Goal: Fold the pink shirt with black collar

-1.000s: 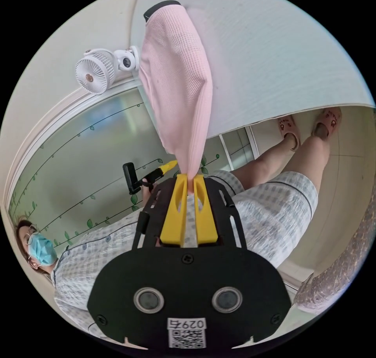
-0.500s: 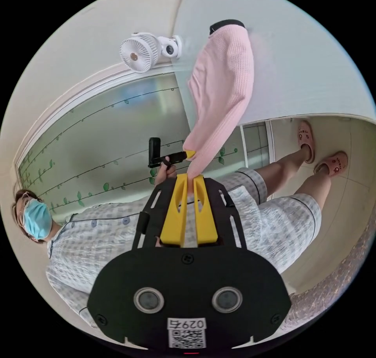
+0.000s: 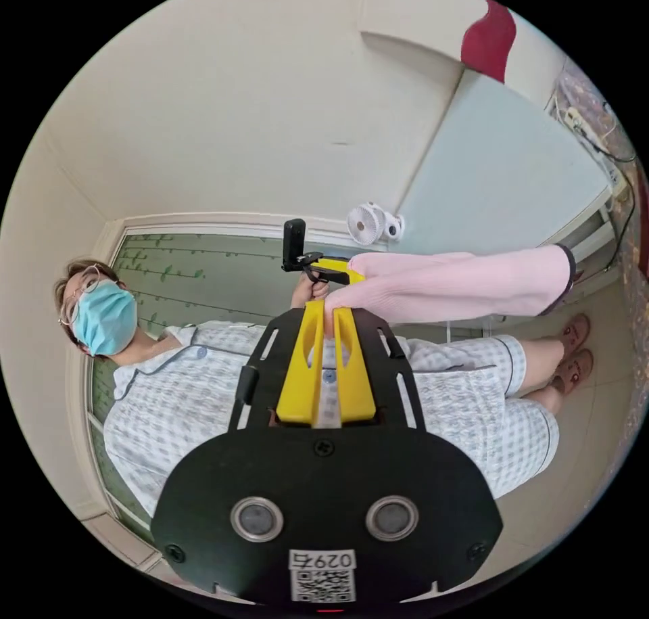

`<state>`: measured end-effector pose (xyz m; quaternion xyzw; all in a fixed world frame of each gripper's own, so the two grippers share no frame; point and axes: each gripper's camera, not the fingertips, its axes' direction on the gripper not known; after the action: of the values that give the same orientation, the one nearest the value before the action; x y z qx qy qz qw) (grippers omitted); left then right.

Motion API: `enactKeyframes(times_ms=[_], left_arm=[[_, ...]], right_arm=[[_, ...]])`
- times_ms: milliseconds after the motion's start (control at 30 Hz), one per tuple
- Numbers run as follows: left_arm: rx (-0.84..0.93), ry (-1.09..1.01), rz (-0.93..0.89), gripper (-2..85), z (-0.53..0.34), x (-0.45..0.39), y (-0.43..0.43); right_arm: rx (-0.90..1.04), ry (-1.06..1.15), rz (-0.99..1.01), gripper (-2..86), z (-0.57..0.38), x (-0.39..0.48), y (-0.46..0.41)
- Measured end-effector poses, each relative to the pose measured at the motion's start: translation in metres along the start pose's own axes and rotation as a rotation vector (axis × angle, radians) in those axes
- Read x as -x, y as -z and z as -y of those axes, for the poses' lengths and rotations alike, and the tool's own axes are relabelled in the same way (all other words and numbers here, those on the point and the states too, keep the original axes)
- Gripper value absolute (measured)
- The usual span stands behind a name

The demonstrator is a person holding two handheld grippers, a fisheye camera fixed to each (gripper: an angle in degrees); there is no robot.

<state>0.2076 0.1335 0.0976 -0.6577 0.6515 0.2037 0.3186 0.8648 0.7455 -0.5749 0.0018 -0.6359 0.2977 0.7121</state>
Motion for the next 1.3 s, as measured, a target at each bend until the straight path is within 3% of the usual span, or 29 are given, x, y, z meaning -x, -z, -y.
enactKeyframes(times_ms=[100, 300, 467, 633, 733, 833, 933, 1033, 1100, 1167, 1300], left_arm=[[0.09, -0.162, 0.015, 4.4, 0.103, -0.039, -0.031], [0.084, -0.55, 0.036, 4.3, 0.321, -0.161, -0.09], [-0.128, -0.875, 0.039, 4.3, 0.456, -0.302, -0.117], [-0.108, -0.893, 0.03, 4.4, 0.549, -0.347, -0.207], [0.094, -0.768, 0.073, 4.1, 0.59, -0.326, -0.284], [0.2, -0.701, 0.172, 0.1, 0.596, -0.276, -0.318], [0.233, -0.618, 0.314, -0.8, 0.585, -0.207, -0.311], [0.292, -0.471, 0.242, -0.9, 0.56, -0.127, -0.285], [0.305, -0.352, 0.21, -0.9, 0.537, -0.082, -0.269], [0.293, -0.2, 0.278, -1.0, 0.499, -0.036, -0.246], [0.217, -0.026, 0.296, -1.0, 0.439, 0.001, -0.217]], right_arm=[[-0.152, -0.013, -0.102, 0.4, -0.007, 0.054, 0.098], [-0.518, -0.021, -0.336, 0.5, -0.012, 0.174, 0.33], [-0.78, 0.16, -0.724, 0.7, -0.023, 0.342, 0.494], [-0.889, -0.064, -0.925, 1.0, -0.046, 0.338, 0.6], [-0.998, -0.329, -0.753, 1.3, -0.078, 0.253, 0.646], [-1.058, -0.568, -0.612, 1.6, -0.118, 0.185, 0.661], [-1.137, -0.584, -0.573, 2.0, -0.155, 0.178, 0.65], [-1.145, -0.601, -0.666, 3.5, -0.157, 0.19, 0.614], [-1.031, -0.608, -0.752, 5.0, -0.127, 0.188, 0.585], [-0.79, -0.553, -0.833, 5.9, -0.057, 0.171, 0.538], [-0.493, -0.436, -0.972, 6.0, 0.063, 0.135, 0.469]])
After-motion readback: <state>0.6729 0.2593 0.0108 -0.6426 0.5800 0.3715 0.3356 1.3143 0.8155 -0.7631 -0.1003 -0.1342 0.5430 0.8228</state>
